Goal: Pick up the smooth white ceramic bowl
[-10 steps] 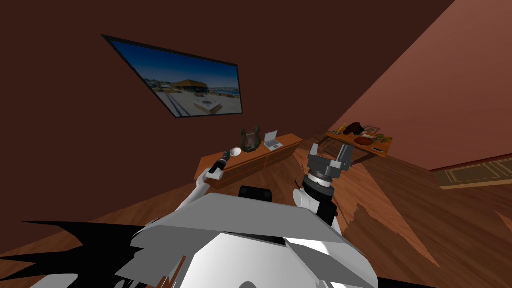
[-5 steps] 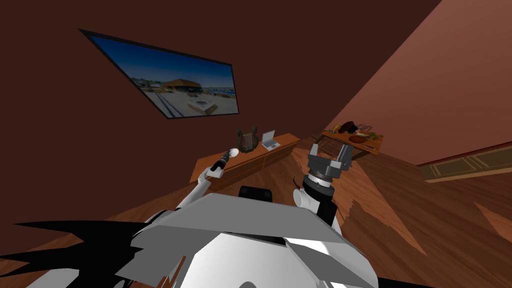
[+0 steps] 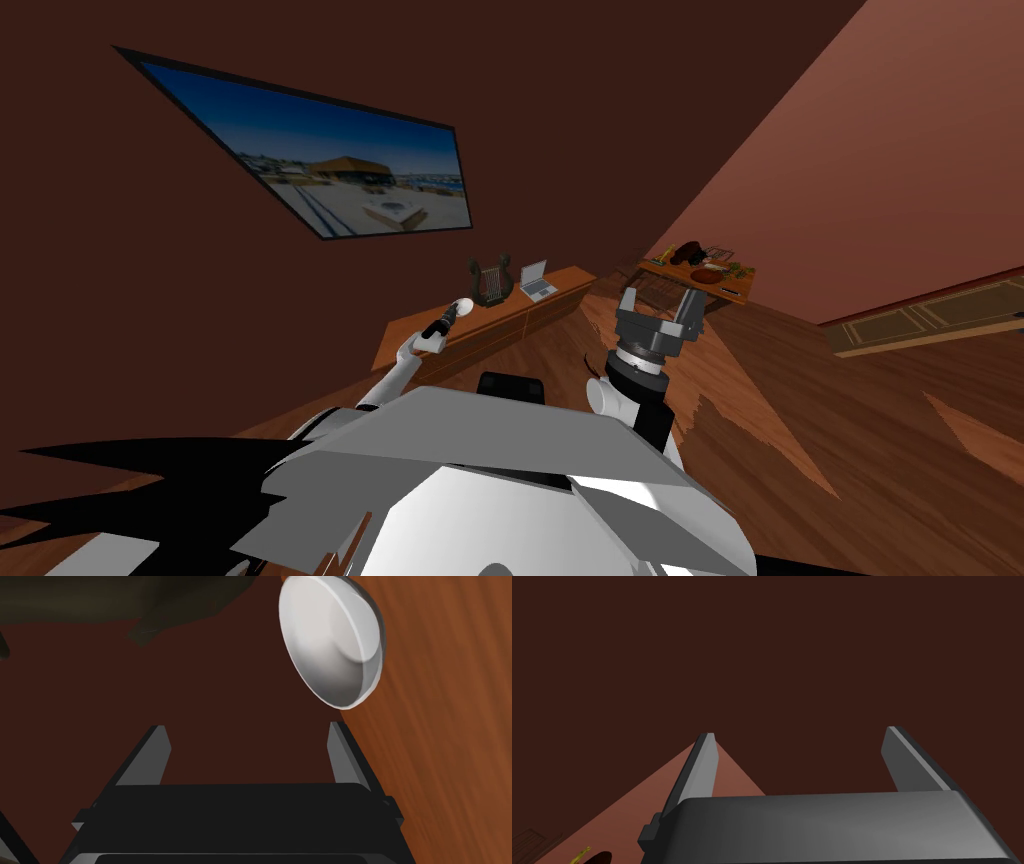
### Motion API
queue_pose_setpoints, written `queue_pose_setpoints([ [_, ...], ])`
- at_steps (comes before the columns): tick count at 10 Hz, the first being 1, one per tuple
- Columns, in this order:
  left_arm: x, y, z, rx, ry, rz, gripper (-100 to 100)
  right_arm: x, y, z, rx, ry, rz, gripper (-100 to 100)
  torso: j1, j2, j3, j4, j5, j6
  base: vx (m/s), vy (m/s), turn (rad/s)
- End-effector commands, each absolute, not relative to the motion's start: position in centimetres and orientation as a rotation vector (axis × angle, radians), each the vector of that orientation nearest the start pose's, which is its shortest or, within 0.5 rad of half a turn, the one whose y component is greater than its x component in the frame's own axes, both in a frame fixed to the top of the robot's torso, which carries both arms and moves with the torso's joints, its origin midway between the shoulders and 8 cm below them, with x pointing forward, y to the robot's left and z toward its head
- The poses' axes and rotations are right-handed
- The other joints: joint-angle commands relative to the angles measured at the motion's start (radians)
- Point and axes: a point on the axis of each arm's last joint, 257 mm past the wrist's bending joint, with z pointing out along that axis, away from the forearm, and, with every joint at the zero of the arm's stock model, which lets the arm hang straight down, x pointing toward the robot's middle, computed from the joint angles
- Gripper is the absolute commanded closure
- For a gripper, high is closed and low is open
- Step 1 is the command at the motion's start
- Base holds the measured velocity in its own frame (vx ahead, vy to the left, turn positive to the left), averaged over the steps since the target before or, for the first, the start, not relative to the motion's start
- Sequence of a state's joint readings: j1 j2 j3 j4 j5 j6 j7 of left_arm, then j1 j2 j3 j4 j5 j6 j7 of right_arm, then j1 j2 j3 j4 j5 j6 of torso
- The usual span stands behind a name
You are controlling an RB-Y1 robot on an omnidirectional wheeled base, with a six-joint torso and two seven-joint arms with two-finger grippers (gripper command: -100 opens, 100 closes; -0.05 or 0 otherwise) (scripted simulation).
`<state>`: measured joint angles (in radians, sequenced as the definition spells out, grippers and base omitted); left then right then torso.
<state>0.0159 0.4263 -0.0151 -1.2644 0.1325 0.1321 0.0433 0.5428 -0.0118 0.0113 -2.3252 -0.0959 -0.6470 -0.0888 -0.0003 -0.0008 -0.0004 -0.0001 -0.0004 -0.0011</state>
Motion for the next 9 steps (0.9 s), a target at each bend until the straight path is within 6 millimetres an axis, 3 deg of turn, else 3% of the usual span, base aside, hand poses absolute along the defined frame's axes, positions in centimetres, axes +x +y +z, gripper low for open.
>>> queue_pose_setpoints([
  [1, 49.3, 42.8, -38.9, -1.414, 1.562, -0.661, -100, 30.3, -28.6, 5.7, 0.612, 0.430, 1.471, 0, 0.000, 0.000, 0.000, 0.000, 0.000, 0.000, 0.040, -0.030, -0.058],
  [6, 48.7, 46.6, -42.2, -1.545, 1.591, -0.526, -100, 30.3, -28.6, 5.7, 0.612, 0.430, 1.471, 0, 0.000, -0.001, -0.001, 0.000, 0.000, 0.000, 0.046, -0.022, -0.047],
  [9, 47.2, 48.3, -44.5, -1.617, 1.606, -0.453, -100, 30.3, -28.6, 5.7, 0.612, 0.430, 1.471, 0, 0.000, -0.003, -0.002, -0.001, 0.000, 0.000, 0.060, -0.018, -0.027],
])
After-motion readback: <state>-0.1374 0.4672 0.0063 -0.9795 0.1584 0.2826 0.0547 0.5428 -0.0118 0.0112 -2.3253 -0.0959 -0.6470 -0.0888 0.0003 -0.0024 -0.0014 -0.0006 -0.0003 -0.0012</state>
